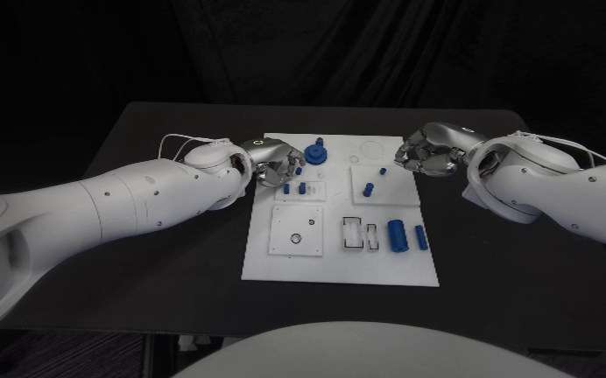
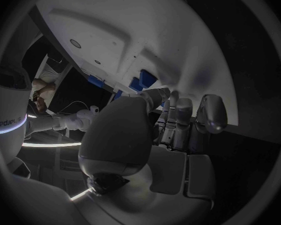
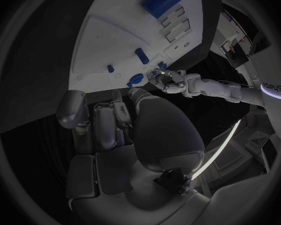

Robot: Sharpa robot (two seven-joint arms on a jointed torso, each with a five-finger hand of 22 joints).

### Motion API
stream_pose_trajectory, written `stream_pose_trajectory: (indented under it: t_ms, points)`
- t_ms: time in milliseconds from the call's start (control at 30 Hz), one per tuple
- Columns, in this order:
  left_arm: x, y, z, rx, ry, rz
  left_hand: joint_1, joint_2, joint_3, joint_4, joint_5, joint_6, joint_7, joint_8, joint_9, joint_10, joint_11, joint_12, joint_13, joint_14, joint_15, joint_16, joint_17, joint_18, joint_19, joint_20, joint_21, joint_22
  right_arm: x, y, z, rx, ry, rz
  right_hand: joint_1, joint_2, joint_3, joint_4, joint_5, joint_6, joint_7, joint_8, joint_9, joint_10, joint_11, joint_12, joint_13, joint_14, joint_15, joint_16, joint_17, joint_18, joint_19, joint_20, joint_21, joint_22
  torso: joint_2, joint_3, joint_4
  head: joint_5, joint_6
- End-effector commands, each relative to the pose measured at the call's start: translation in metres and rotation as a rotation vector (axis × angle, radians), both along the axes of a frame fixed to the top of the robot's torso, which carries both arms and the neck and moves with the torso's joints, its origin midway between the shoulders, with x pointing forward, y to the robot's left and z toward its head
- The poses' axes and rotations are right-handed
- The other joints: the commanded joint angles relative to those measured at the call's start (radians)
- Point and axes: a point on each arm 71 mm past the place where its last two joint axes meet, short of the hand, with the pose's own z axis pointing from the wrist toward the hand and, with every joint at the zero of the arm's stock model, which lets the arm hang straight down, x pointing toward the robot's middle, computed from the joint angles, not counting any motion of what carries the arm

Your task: Assemble the parts on the task board

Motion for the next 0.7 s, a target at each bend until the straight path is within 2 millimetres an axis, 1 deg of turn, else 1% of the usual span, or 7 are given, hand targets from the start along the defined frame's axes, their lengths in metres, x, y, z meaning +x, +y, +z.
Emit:
stream_pose_trajectory:
  t_ms: [33,367,467,533,633,667,700]
  points:
    - [0.0,0.001,0.0,-0.008,-0.013,0.003,-0.002,-0.009,0.004,-0.001,-0.004,-0.018,-0.007,-0.002,-0.014,-0.01,0.0,-0.004,-0.003,-0.009,0.001,-0.005,-0.004,0.007,-0.006,0.002,-0.006,0.142,0.0,-0.001,-0.001,-0.008,0.002,-0.006,0.007,-0.004,0.007,0.0,0.002,0.004,0.0,0.002,-0.001,-0.007,-0.001,-0.007,0.006,-0.008,-0.001,-0.002,0.027,0.011,-0.006,0.003,-0.005,0.134,0.0,-0.0001,0.0005,0.0,0.0]
    - [0.003,0.019,0.013,-0.091,-0.189,0.052,0.003,-0.005,0.0,-0.003,-0.013,-0.063,0.007,0.001,-0.053,-0.009,-0.001,0.014,0.004,-0.046,0.0,-0.025,-0.048,0.014,-0.035,0.002,-0.032,0.133,-0.001,-0.002,-0.001,-0.007,0.001,-0.008,0.007,-0.004,0.007,0.0,0.002,0.004,0.0,0.002,-0.001,-0.007,-0.001,-0.007,0.006,-0.008,-0.001,-0.002,0.027,0.011,-0.006,0.003,-0.005,0.134,0.0,-0.0005,0.0007,0.001,0.0]
    - [0.002,0.031,0.019,-0.125,-0.262,0.061,0.008,-0.011,0.011,0.001,-0.047,-0.038,0.022,0.006,-0.071,-0.022,0.004,0.028,0.006,-0.26,0.007,-0.164,-0.252,0.051,-0.227,0.005,-0.193,0.078,-0.001,-0.003,0.0,-0.002,-0.008,-0.008,0.01,-0.006,0.009,-0.001,0.002,0.006,-0.001,0.002,-0.001,-0.023,-0.001,-0.02,-0.005,-0.009,-0.001,-0.004,0.026,0.011,-0.007,0.003,-0.007,0.134,0.0,-0.0008,0.0002,0.0,0.0]
    - [-0.002,0.041,0.024,-0.161,-0.308,0.064,0.005,-0.013,0.012,0.009,-0.052,-0.026,0.024,0.007,-0.08,-0.034,0.007,0.033,0.006,-0.311,0.011,-0.199,-0.273,0.069,-0.336,0.008,-0.283,0.051,-0.002,-0.003,0.002,0.007,-0.023,-0.006,0.02,-0.011,0.016,-0.005,0.002,0.008,0.0,0.003,-0.001,-0.057,0.0,-0.049,-0.027,-0.011,-0.001,-0.006,0.023,0.012,-0.007,0.003,-0.009,0.134,0.0,-0.0013,0.0001,0.0,0.0]
    - [-0.008,0.057,0.031,-0.266,-0.324,0.073,-0.011,-0.013,0.005,0.037,-0.061,-0.008,0.026,0.008,-0.091,-0.066,0.012,0.039,0.004,-0.398,0.025,-0.27,-0.298,0.087,-0.509,0.014,-0.428,0.011,-0.003,-0.003,0.005,0.024,-0.05,-0.001,0.06,-0.026,0.042,-0.017,0.005,0.013,0.003,0.005,0.0,-0.202,0.003,-0.197,-0.143,-0.013,0.002,-0.01,0.02,0.013,-0.01,0.004,-0.018,0.132,-0.001,-0.0018,0.0012,0.0,0.0]
    - [-0.01,0.061,0.033,-0.308,-0.32,0.078,-0.017,-0.016,-0.002,0.056,-0.062,0.007,0.02,0.011,-0.094,-0.085,0.015,0.042,0.004,-0.477,0.031,-0.338,-0.323,0.078,-0.588,0.015,-0.48,0.002,-0.002,-0.002,0.007,0.029,-0.059,0.001,0.093,-0.041,0.062,-0.034,0.016,0.017,0.006,0.007,0.002,-0.348,0.007,-0.348,-0.262,-0.016,0.003,-0.015,0.014,0.014,-0.013,0.004,-0.025,0.131,-0.001,-0.0019,0.0014,0.0,0.0]
    - [-0.013,0.067,0.035,-0.364,-0.309,0.085,-0.026,-0.015,-0.007,0.076,-0.044,0.034,0.025,0.022,-0.093,-0.105,0.012,0.042,0.004,-0.543,0.038,-0.394,-0.346,0.07,-0.639,0.015,-0.514,-0.005,-0.002,-0.001,0.009,0.034,-0.07,0.005,0.114,-0.052,0.075,-0.046,0.03,0.025,0.007,0.012,0.005,-0.397,0.009,-0.414,-0.318,-0.019,0.006,-0.018,0.011,0.014,-0.015,0.006,-0.03,0.13,-0.001,-0.0019,0.0014,0.001,0.0]
